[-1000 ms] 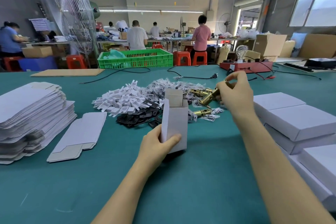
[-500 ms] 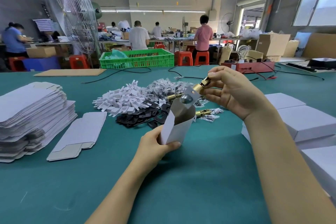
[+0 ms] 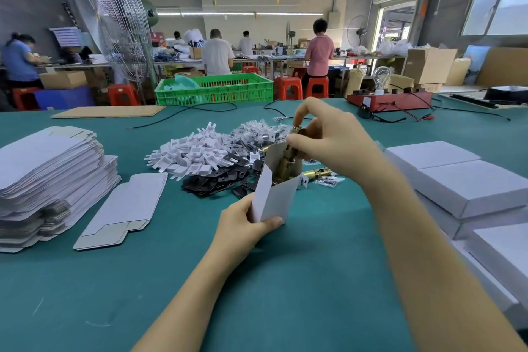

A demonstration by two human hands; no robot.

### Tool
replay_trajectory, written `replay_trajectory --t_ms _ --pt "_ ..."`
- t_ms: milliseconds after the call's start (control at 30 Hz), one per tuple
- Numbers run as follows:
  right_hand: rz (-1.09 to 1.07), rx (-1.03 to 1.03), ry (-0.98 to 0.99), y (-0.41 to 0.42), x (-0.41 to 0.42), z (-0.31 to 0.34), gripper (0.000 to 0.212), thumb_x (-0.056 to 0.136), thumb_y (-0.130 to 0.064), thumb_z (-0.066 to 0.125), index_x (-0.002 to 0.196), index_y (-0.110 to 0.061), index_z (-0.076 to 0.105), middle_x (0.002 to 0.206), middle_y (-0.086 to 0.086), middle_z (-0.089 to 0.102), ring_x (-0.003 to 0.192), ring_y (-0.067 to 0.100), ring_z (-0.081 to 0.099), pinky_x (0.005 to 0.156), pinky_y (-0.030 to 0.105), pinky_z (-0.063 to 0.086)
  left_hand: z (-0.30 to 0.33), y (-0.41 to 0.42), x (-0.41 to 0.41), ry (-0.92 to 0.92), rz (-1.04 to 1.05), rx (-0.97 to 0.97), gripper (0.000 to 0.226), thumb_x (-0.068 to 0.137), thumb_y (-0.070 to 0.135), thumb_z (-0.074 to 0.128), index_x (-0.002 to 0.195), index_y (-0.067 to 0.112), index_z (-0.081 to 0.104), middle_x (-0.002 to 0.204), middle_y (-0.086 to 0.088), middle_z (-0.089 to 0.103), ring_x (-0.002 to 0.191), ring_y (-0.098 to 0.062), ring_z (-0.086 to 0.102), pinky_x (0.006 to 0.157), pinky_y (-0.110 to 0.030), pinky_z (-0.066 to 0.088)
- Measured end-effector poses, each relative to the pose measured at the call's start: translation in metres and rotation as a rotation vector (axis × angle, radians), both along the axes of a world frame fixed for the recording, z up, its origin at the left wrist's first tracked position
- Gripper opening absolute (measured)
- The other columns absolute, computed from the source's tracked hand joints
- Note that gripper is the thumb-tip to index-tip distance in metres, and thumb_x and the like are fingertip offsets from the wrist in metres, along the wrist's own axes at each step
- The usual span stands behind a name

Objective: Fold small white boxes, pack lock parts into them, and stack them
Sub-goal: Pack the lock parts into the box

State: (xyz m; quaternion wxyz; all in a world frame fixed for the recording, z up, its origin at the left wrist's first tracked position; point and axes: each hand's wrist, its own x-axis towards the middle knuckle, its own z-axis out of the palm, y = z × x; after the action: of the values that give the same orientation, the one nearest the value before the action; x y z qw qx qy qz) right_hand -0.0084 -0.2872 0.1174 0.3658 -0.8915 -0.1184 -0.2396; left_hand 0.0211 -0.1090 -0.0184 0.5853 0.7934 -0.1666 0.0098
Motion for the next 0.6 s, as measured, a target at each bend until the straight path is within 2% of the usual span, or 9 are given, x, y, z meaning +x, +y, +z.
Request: replay_trajectory --t_ms 67,167,233,400,500,600 --pt "-0.02 -0.106 -0.031 0.009 0.001 -0.003 0.015 0.086 -0.021 0.066 0.093 -0.02 0.053 0.071 0.006 0.065 0.07 0.023 0.063 0.06 0.027 0.048 0.0 0.0 0.0 0.004 0.0 -0.003 0.038 0.075 0.02 0.083 0.096 0.046 0.064 0.093 0.021 0.071 0.086 -0.003 0.066 0.07 -0.023 0.056" --pt "-0.021 -0.212 -0.015 0.016 0.003 -0.007 0.017 0.084 -0.015 0.065 0.097 -0.013 0.054 0.077 0.011 0.064 0.077 0.027 0.06 0.066 0.037 0.052 0.001 -0.001 -0.002 0.016 -0.009 -0.019 0.038 0.068 0.031 0.082 0.098 0.045 0.064 0.094 0.02 0.071 0.089 -0.005 0.066 0.07 -0.024 0.056" --pt "-0.029 -0.22 -0.014 0.017 0.004 -0.008 0.018 0.083 -0.014 0.064 0.098 -0.012 0.054 0.079 0.014 0.064 0.077 0.029 0.059 0.068 0.042 0.051 0.002 -0.001 -0.002 0.023 -0.016 -0.026 0.039 0.064 0.035 0.078 0.098 0.047 0.063 0.096 0.019 0.07 0.089 -0.005 0.065 0.068 -0.023 0.055" --pt "-0.086 -0.233 0.011 0.016 0.006 -0.012 0.029 0.081 -0.012 0.064 0.108 -0.014 0.054 0.082 0.012 0.066 0.077 0.026 0.059 0.067 0.042 0.052 0.003 -0.002 -0.002 0.044 -0.007 -0.03 0.037 0.061 0.038 0.072 0.096 0.046 0.063 0.096 0.017 0.07 0.09 -0.008 0.066 0.071 -0.027 0.057" --pt "-0.128 -0.203 -0.022 0.014 0.008 -0.013 0.029 0.081 -0.007 0.061 0.108 -0.015 0.057 0.078 0.004 0.066 0.074 0.019 0.058 0.065 0.034 0.051 0.003 -0.002 -0.002 0.048 -0.002 -0.03 0.034 0.061 0.038 0.071 0.093 0.044 0.063 0.095 0.016 0.07 0.089 -0.008 0.066 0.069 -0.022 0.054" --pt "-0.154 -0.141 -0.011 0.007 0.01 -0.009 0.02 0.082 -0.012 0.065 0.1 -0.021 0.059 0.074 -0.006 0.062 0.068 0.007 0.055 0.057 0.021 0.044 0.002 -0.001 0.0 0.05 0.008 -0.039 0.033 0.062 0.036 0.071 0.093 0.045 0.063 0.096 0.016 0.071 0.093 -0.008 0.066 0.076 -0.026 0.055"
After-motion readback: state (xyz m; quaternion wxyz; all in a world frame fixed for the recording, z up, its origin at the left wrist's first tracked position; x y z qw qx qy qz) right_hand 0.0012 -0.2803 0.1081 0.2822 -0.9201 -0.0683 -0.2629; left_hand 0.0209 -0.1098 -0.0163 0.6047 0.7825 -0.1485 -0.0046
